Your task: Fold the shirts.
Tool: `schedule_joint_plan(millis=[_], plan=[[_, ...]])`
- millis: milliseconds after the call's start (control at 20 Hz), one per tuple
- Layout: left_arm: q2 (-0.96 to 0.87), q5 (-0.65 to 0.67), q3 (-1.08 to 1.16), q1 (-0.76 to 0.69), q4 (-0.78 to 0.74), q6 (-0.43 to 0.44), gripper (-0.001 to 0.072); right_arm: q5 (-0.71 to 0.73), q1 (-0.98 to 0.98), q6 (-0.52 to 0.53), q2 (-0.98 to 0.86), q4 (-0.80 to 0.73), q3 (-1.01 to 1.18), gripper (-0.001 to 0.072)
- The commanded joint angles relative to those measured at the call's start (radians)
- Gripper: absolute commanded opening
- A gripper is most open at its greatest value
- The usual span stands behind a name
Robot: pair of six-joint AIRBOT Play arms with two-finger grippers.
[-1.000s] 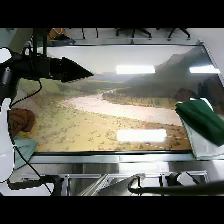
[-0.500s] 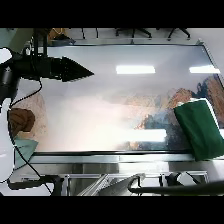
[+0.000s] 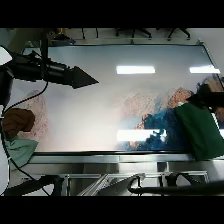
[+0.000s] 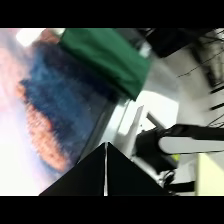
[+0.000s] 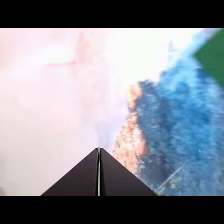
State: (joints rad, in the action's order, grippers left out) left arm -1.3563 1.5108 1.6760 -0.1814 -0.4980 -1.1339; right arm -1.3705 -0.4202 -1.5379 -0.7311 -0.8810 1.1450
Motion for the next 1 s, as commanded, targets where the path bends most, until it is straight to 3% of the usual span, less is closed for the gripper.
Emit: schedule_joint_plan(millis=[0, 150, 400, 950], plan=[[0.048, -0.06, -0.06, -0.085, -0.216, -0.063, 0.0016, 0.189, 0.305, 0.028, 0.026, -0.074, -0.124, 0.0022], [0.094, -0.112, -0.235, -0.144, -0.274, -0.101, 0.0016, 0.263, 0.486, 0.028, -0.002, -0.159, -0.18, 0.0022], [0.157, -0.192, -0.456, -0.182, -0.304, -0.11, 0.0017, 0.271, 0.562, 0.028, -0.058, -0.167, -0.184, 0.0022], [0.177, -0.24, -0.523, -0.179, -0.304, -0.11, 0.0018, 0.26, 0.561, 0.024, -0.074, -0.166, -0.185, 0.0022]])
